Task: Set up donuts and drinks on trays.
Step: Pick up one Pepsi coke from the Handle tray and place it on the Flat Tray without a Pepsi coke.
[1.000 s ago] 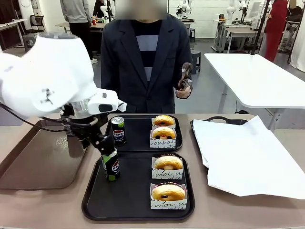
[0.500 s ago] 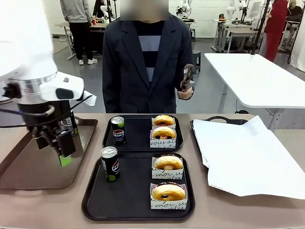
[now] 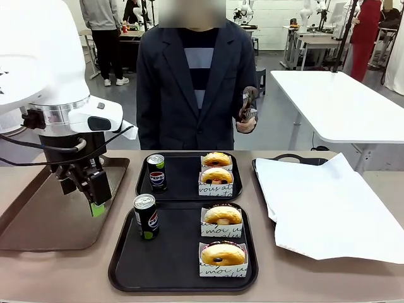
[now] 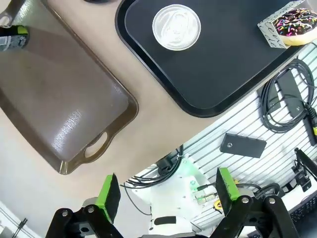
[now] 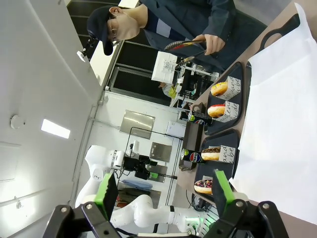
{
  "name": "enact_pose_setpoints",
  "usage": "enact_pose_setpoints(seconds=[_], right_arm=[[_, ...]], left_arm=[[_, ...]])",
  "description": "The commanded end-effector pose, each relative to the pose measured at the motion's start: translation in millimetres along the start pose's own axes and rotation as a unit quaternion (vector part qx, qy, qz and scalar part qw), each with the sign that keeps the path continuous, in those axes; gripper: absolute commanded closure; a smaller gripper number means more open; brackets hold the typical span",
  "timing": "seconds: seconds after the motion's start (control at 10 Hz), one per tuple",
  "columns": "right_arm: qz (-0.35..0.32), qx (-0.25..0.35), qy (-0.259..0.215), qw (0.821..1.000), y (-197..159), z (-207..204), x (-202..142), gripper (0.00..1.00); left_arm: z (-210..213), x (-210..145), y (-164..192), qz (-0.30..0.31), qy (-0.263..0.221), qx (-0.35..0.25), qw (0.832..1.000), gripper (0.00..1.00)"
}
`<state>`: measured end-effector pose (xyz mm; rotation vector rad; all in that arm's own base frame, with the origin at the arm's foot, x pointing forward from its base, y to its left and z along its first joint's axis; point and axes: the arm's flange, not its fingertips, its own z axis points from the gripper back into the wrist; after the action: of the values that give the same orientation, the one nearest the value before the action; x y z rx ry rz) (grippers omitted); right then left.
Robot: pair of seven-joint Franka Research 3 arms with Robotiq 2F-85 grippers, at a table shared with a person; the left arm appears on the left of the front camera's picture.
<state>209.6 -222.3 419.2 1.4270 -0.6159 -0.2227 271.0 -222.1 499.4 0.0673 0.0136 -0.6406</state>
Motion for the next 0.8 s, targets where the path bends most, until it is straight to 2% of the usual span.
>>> enact_pose_setpoints(seconds=[0.0,0.1,0.2,0.3,0.4,0.5,0.6,0.7], right_arm=[[0.01,0.012,-0.008,1.0,1,-2,2,0.0],[0.01,0.012,-0.008,1.0,1,-2,2,0.0],[0.01,0.012,-0.008,1.0,1,-2,2,0.0],[0.01,0.012,-0.008,1.0,1,-2,2,0.0],[0.01,0.012,-0.008,1.0,1,-2,2,0.0],[0.01,0.012,-0.008,1.0,1,-2,2,0.0],[0.01,0.012,-0.008,1.0,1,-2,2,0.0],[0.01,0.012,-0.008,1.0,1,-2,2,0.0]], left_arm=[[19,-27,60,0.067,-0.119,-0.14,0.981,0.0],[20,-53,101,0.108,-0.197,-0.219,0.95,0.0],[5,-82,126,0.141,-0.253,-0.263,0.92,0.0],[-13,-107,146,0.164,-0.282,-0.285,0.901,0.0],[-34,-133,170,0.186,-0.299,-0.333,0.875,0.0],[-46,-145,182,0.204,-0.297,-0.355,0.863,0.0],[-86,-183,189,0.245,-0.308,-0.424,0.815,0.0],[-95,-196,204,0.252,-0.314,-0.461,0.791,0.0]])
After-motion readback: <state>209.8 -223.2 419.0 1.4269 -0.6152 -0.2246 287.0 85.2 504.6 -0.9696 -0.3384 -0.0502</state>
